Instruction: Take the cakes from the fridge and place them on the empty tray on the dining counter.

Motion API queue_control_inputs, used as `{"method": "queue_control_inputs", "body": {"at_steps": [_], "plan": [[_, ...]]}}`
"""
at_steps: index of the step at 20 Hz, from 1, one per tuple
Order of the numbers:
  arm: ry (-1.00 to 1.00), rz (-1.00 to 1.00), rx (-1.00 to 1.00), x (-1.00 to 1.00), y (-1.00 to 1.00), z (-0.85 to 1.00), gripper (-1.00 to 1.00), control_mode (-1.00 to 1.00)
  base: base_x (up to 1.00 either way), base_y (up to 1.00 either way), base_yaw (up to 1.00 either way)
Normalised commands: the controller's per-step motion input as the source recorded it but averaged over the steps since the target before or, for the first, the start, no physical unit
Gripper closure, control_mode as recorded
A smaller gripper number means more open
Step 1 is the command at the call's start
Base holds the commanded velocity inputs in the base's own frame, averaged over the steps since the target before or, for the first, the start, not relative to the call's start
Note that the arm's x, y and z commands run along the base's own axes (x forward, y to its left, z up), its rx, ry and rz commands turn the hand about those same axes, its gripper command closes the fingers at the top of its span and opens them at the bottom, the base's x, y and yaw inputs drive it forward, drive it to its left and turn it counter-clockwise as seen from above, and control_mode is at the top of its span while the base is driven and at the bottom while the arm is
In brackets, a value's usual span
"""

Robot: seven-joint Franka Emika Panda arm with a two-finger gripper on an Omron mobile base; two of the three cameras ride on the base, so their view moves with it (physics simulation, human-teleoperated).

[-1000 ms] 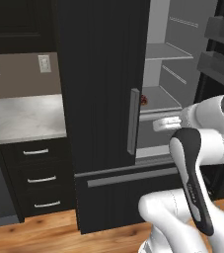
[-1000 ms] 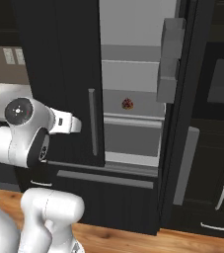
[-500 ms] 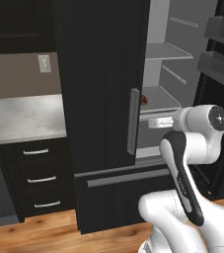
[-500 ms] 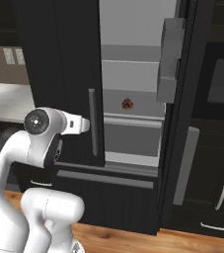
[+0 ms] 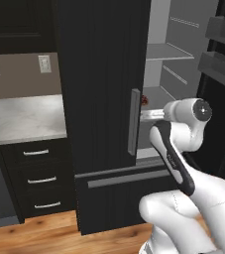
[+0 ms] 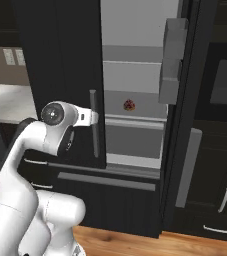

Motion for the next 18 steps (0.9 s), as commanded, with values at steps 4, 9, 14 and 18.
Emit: {"method": "queue_control_inputs", "body": {"at_steps": [4, 9, 14, 18], "plan": [[0.0, 0.0, 0.0, 0.71, 0.0, -0.11, -1.0, -1.0, 0.0, 0.0, 0.0], [0.0, 0.0, 0.0, 0.67, 0.0, -0.19, -1.0, -1.0, 0.0, 0.0, 0.0], [0.0, 0.0, 0.0, 0.69, 0.0, -0.22, -1.0, -1.0, 0.0, 0.0, 0.0], [0.0, 0.0, 0.0, 0.81, 0.0, -0.24, -1.0, -1.0, 0.0, 0.0, 0.0]]}}
